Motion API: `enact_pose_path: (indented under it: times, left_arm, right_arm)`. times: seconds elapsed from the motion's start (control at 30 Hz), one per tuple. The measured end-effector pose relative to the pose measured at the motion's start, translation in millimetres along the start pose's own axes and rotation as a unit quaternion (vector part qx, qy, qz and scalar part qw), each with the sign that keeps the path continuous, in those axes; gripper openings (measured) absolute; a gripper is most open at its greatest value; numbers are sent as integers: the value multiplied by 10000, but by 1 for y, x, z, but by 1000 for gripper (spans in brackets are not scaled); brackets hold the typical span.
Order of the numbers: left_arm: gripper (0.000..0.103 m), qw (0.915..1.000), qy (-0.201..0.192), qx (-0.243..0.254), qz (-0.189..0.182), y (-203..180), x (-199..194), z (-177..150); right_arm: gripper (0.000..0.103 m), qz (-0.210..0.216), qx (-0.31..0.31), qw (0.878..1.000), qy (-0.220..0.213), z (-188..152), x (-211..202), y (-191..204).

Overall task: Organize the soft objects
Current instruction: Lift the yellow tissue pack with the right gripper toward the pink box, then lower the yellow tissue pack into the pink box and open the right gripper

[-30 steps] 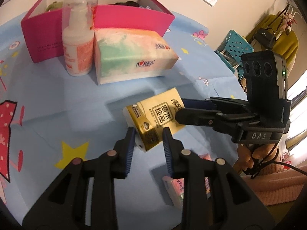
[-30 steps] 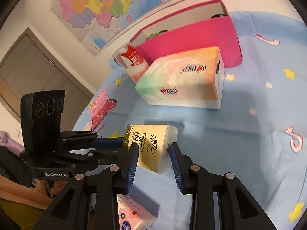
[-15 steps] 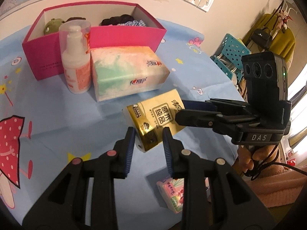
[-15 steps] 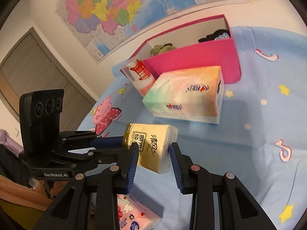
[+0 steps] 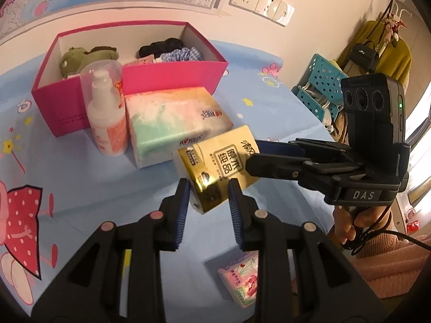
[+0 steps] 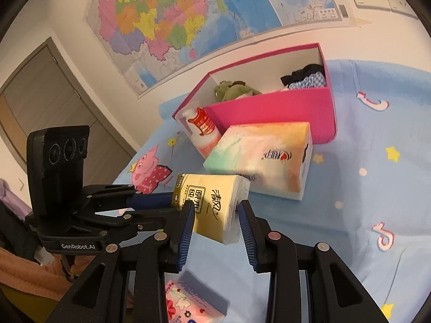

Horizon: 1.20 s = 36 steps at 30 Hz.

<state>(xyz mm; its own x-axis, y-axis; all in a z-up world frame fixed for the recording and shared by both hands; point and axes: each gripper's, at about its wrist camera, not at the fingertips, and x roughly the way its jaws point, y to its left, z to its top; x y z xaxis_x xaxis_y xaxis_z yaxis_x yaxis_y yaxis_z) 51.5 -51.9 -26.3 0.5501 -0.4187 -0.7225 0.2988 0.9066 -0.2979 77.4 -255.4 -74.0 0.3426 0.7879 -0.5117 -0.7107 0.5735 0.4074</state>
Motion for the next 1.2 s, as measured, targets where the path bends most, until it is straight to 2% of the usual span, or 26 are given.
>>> enact_pose_path:
  times: [0.67, 1.2]
  left_arm:
    - [30, 9996, -192, 144, 121, -3, -1, 19]
    - [30, 9989, -361, 199, 231, 2, 1, 47]
  right_arm:
    - [35, -40, -143, 9996, -236, 24, -8, -2]
    - [35, -39, -183, 9992, -347, 46, -5, -9]
